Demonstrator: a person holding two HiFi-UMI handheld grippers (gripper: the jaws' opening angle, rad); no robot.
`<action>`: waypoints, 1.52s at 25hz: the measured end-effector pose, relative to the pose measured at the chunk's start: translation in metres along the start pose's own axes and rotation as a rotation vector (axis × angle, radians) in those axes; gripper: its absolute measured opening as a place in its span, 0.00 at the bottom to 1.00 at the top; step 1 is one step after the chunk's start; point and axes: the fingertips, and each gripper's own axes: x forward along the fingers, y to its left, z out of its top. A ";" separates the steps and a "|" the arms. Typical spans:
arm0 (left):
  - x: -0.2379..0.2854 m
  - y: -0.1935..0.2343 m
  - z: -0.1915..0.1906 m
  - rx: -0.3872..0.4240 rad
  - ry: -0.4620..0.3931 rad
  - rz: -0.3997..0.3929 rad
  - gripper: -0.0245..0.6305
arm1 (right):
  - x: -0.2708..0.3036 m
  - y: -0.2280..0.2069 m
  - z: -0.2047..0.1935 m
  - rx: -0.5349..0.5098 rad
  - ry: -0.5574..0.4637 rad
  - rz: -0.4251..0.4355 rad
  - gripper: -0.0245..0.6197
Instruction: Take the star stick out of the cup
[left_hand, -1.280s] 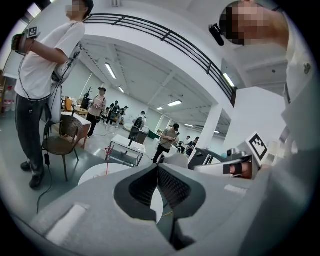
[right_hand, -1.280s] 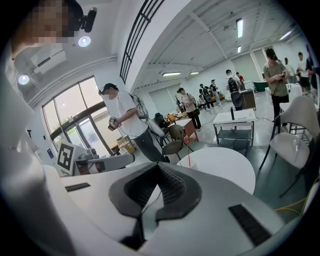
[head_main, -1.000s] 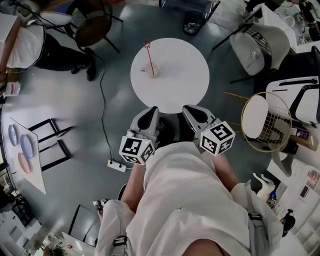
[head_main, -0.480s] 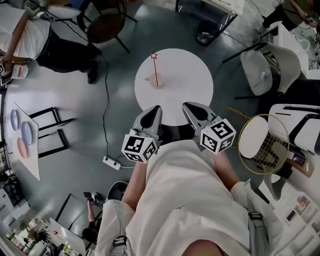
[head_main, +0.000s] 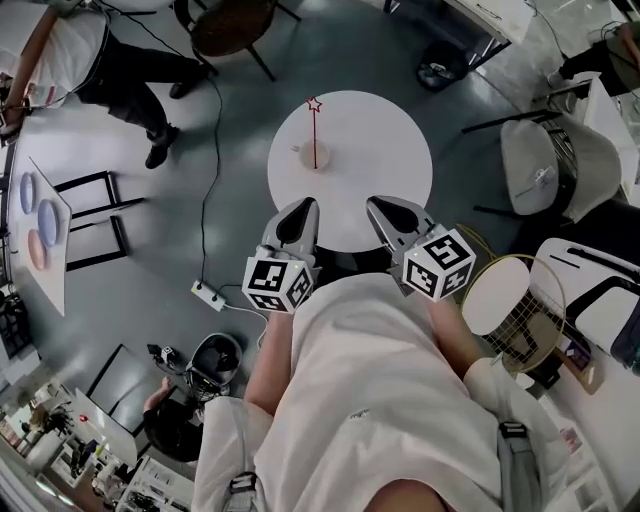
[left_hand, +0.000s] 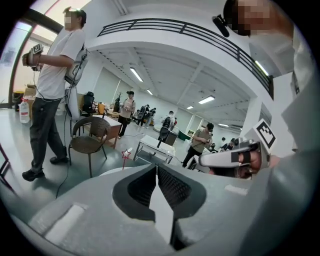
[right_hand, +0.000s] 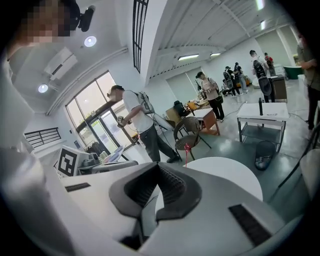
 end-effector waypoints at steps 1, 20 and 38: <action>0.002 0.001 -0.001 -0.004 -0.001 0.020 0.05 | 0.001 -0.002 -0.001 -0.001 0.014 0.015 0.05; 0.041 0.022 -0.051 -0.039 0.077 0.093 0.07 | -0.001 -0.051 -0.003 -0.014 0.093 0.007 0.05; 0.110 0.068 -0.074 -0.019 0.127 0.119 0.15 | -0.020 -0.082 -0.018 0.021 0.133 -0.083 0.05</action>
